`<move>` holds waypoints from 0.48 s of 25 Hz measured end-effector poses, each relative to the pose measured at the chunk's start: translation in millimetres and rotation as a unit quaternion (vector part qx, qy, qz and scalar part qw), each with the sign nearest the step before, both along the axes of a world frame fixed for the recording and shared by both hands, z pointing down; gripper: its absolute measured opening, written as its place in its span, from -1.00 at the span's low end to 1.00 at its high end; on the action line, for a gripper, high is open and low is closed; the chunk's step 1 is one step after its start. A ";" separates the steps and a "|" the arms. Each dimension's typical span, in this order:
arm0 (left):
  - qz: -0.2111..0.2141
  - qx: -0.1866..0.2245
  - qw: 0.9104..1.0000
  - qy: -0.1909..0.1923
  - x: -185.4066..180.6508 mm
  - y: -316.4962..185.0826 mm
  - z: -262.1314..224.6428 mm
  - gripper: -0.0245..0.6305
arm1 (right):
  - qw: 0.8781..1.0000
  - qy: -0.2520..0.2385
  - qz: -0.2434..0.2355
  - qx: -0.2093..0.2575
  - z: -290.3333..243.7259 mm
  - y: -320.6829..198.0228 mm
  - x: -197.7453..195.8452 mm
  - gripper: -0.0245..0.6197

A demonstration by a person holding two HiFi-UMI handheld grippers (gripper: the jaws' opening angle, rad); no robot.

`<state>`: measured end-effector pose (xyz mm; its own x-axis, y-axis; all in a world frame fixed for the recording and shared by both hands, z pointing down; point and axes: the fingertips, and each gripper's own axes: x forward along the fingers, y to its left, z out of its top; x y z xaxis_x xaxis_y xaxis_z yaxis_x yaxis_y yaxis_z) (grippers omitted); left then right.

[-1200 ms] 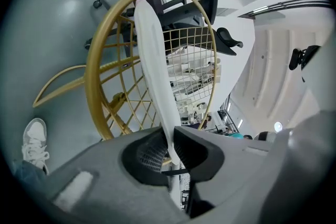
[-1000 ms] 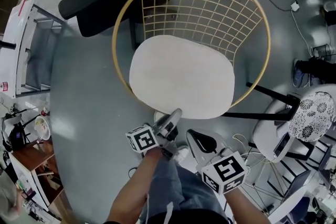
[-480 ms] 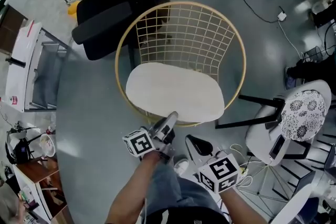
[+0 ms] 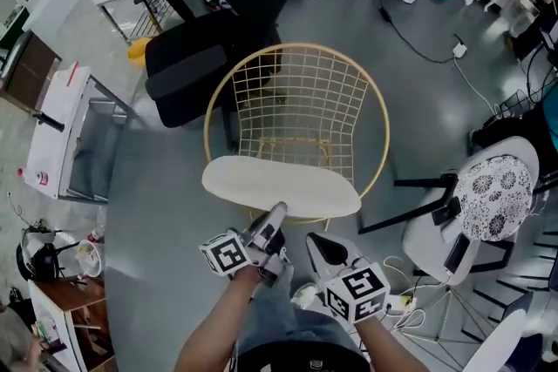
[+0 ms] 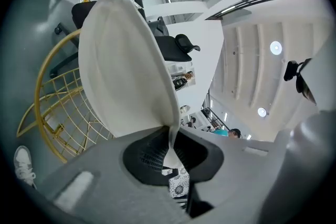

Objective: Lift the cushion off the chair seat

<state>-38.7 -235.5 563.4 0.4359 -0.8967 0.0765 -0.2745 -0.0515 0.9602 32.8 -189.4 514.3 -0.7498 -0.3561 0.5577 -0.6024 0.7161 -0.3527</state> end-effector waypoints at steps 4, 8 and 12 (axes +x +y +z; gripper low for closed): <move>-0.006 0.024 1.000 -0.016 -1.3 19.9 -28.0 -0.84 | 1.000 -0.019 0.007 0.017 -18.5 8.3 2.2 -0.93; -0.030 0.013 0.999 -0.009 0.3 43.7 -49.8 -0.84 | 0.998 -0.040 0.016 0.042 -43.8 16.4 7.2 -0.93; -0.048 0.030 0.998 -0.036 -0.3 61.3 -83.3 -0.84 | 0.996 -0.060 0.022 0.063 -65.7 27.2 11.2 -0.93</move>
